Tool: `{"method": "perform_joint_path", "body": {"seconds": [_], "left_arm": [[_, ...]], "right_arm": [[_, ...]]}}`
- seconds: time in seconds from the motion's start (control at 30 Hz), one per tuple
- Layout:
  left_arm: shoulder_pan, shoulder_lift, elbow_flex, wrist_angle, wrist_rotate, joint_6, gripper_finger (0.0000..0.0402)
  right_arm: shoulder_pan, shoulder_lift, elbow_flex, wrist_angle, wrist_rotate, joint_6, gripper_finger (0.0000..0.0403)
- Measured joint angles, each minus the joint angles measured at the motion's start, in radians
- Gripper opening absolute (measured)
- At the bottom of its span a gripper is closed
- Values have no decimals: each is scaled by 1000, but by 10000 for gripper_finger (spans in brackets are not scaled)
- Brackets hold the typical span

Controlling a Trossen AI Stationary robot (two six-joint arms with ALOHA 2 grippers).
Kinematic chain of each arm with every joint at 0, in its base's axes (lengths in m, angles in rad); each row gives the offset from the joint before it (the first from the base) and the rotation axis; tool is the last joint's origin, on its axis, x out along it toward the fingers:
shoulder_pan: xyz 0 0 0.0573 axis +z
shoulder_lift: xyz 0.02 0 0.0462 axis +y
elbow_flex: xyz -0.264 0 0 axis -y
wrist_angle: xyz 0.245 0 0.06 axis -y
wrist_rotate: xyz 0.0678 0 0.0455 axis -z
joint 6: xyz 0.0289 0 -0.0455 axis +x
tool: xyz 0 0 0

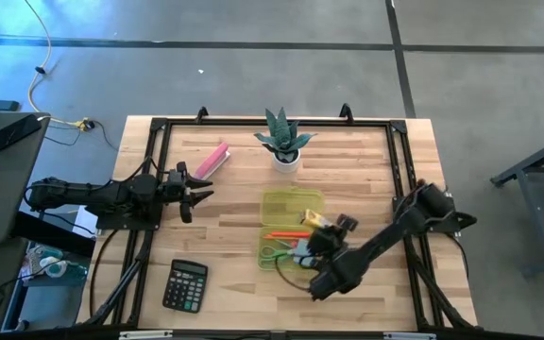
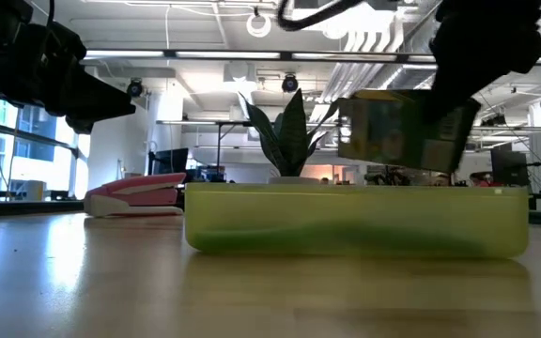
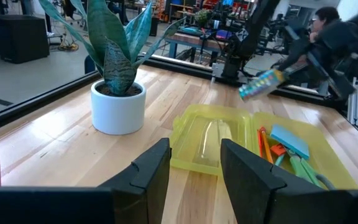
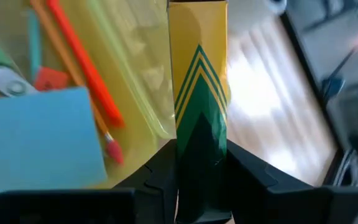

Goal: Pack school essentials
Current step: Put the box of crayons into the supply box

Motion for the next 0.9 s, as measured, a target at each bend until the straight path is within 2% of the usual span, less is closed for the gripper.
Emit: {"method": "perform_joint_path", "body": {"seconds": [0.3, 0.5, 0.9], "left_arm": [[0, 0, 0, 0, 0, 0, 131], [0, 0, 0, 0, 0, 0, 131], [0, 0, 0, 0, 0, 0, 131]], "right_arm": [[0, 177, 267, -70, 95, -196, 98], [-6, 270, 400, -79, 99, -284, 98], [-17, 410, 494, -70, 102, -339, 98]]}}
